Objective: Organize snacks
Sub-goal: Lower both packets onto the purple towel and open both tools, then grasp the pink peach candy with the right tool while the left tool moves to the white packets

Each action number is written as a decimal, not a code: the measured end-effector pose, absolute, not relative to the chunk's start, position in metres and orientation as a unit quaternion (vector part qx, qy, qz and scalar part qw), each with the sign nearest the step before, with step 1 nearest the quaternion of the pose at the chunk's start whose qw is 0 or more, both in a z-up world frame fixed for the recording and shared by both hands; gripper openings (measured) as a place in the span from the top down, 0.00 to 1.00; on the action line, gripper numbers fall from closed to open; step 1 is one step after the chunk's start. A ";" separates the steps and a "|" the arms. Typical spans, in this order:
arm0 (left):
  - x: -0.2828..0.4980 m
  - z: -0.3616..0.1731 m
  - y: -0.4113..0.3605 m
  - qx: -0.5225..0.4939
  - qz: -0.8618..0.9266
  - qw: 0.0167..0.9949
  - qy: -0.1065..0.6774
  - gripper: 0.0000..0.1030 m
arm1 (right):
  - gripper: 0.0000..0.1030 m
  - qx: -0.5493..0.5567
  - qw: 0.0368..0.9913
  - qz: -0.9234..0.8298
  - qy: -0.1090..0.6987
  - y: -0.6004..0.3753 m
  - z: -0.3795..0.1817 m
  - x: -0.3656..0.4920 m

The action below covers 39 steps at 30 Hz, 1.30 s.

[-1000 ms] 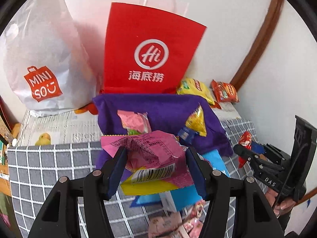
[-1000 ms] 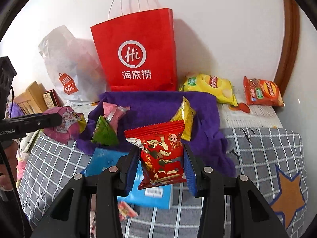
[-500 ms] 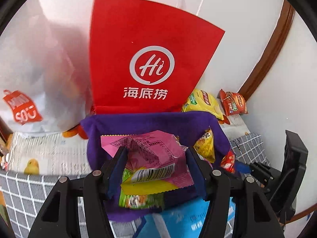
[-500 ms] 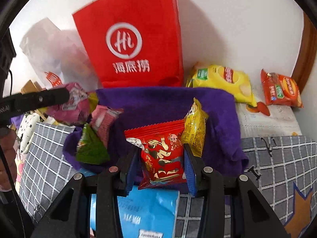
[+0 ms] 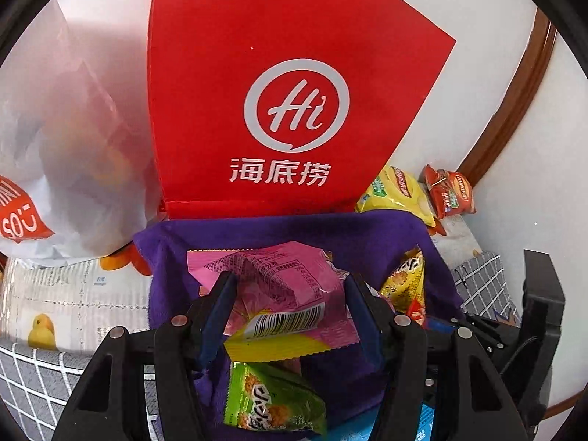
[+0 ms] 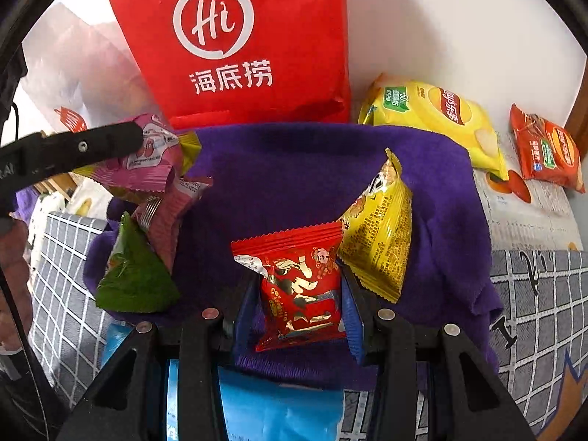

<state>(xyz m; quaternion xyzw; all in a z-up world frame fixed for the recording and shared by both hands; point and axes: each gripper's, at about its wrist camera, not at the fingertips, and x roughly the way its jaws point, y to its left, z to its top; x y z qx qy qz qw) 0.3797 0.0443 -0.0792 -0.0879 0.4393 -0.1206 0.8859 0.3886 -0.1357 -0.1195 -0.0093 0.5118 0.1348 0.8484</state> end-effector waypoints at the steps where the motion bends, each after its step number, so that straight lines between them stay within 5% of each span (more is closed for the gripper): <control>1: 0.380 -0.080 0.044 -0.090 -0.122 0.885 0.440 0.41 | 0.59 -0.011 0.848 0.134 0.513 -0.135 -0.120 0.390; 6: 0.379 -0.084 0.034 -0.084 -0.139 0.880 0.446 0.41 | 0.58 -0.013 0.842 0.119 0.525 -0.135 -0.126 0.394; 16: 0.385 -0.095 0.031 -0.095 -0.148 0.865 0.469 0.36 | 0.27 0.011 0.862 0.113 0.493 -0.150 -0.094 0.378; 21: 0.380 -0.091 0.026 -0.089 -0.151 0.864 0.473 0.23 | 0.27 0.008 0.872 0.107 0.478 -0.153 -0.079 0.362; 39: 0.293 -0.044 0.049 -0.093 -0.116 0.885 0.440 0.23 | 0.26 0.029 0.881 0.126 0.456 -0.167 -0.050 0.280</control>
